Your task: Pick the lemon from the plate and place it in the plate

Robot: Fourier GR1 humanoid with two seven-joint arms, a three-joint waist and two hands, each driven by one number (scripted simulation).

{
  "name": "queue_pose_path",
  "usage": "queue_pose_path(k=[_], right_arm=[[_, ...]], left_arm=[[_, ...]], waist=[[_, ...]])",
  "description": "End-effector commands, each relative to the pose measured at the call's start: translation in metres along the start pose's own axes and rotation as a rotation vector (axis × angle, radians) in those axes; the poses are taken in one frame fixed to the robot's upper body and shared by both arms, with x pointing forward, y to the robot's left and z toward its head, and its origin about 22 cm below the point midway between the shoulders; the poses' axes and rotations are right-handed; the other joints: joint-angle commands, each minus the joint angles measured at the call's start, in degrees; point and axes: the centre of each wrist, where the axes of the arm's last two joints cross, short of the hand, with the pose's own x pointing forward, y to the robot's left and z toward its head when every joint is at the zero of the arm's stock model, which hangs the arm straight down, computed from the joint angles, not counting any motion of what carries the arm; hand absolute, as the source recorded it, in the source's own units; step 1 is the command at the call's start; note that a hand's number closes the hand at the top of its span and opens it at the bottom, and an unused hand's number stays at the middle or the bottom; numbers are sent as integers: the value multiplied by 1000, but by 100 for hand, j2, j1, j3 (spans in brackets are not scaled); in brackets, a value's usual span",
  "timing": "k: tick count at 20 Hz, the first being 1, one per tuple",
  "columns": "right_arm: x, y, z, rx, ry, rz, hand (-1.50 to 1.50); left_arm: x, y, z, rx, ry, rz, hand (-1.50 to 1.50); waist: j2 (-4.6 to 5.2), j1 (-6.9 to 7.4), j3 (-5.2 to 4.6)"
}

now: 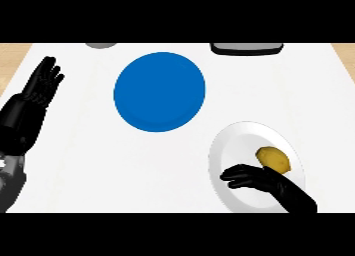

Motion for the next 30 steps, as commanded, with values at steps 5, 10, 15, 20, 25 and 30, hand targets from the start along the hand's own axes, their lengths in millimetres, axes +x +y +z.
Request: queue_pose_path(k=[5,10,15,20,25,30], right_arm=[[62,-68,-4,43,41,329,-150],[96,-113,-8,182,333,620,-150],[121,-114,-21,371,550,780,-150],[112,-98,-34,527,682,805,-150],[111,-89,-29,515,737,825,-150],[84,-78,-45,476,763,916,-150]], left_arm=[[-2,2,-13,23,1,2,0],[-3,4,1,-23,-3,3,0],[-1,-3,6,-33,-11,6,0],[15,-1,-16,-36,-28,2,0],[-2,-5,-3,-24,3,13,0],[-3,3,-9,-23,-6,0,0]], waist=[[-5,-82,-17],[-30,41,-30],[-17,127,-24],[27,116,-9],[11,46,-7],[21,69,-7]])
